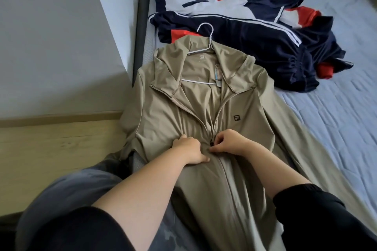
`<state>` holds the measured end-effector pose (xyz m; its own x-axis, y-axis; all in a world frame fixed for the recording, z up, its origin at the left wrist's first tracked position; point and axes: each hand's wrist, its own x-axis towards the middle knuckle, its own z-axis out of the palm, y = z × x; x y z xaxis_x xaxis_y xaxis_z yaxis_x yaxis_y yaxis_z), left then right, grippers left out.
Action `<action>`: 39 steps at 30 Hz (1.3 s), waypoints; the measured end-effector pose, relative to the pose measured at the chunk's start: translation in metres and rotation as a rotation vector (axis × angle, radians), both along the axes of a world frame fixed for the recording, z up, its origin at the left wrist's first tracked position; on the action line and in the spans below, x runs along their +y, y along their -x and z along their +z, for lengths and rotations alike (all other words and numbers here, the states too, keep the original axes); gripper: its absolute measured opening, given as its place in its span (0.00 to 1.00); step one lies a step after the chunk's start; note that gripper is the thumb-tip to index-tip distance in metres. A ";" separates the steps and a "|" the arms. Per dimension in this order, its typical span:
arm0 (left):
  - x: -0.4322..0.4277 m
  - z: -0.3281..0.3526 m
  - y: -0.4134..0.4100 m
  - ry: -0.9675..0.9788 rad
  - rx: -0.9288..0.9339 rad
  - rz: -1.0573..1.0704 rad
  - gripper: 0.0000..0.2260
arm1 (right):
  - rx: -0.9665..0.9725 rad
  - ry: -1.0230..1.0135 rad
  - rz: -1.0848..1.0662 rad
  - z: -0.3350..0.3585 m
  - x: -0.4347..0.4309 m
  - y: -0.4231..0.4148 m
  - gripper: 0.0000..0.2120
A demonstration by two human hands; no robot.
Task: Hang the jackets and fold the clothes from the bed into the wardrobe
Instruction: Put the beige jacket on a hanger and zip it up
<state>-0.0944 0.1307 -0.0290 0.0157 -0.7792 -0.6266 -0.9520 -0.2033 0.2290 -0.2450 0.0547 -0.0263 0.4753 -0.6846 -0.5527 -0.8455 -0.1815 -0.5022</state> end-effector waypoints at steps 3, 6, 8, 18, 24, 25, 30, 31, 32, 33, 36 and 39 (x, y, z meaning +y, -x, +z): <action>0.000 -0.001 0.000 -0.013 0.001 0.017 0.28 | 0.040 0.033 0.051 -0.002 -0.002 -0.002 0.09; 0.000 -0.002 0.001 -0.003 -0.003 0.023 0.27 | 0.019 -0.028 0.019 0.000 -0.005 0.000 0.06; 0.000 -0.001 0.000 -0.001 0.007 0.035 0.26 | -0.060 -0.139 -0.068 0.002 -0.007 0.004 0.06; 0.002 -0.004 0.030 0.039 -0.174 0.206 0.42 | -0.233 -0.228 -0.239 0.001 -0.001 0.009 0.11; -0.001 -0.010 0.032 0.014 -0.216 0.210 0.40 | -0.048 0.039 0.068 0.000 -0.001 0.009 0.07; -0.001 -0.010 0.032 0.012 -0.227 0.206 0.39 | -0.015 0.079 0.130 0.002 -0.002 0.009 0.05; -0.004 -0.014 0.031 0.031 -0.264 0.147 0.35 | 0.212 0.410 0.448 0.009 0.001 -0.003 0.10; -0.004 -0.015 0.030 0.036 -0.264 0.141 0.35 | 0.244 0.475 0.509 0.009 0.002 -0.005 0.10; -0.004 -0.016 0.030 0.038 -0.265 0.138 0.35 | 0.256 0.521 0.552 0.008 0.003 -0.007 0.10; -0.004 -0.015 0.030 0.037 -0.267 0.133 0.35 | 0.254 0.558 0.583 0.009 0.002 -0.007 0.09; -0.007 -0.014 0.030 0.023 -0.270 0.118 0.35 | 0.230 0.650 0.658 0.016 -0.007 -0.010 0.06; -0.006 -0.012 0.028 0.038 -0.251 0.115 0.36 | 0.264 0.678 0.641 0.025 -0.019 -0.021 0.08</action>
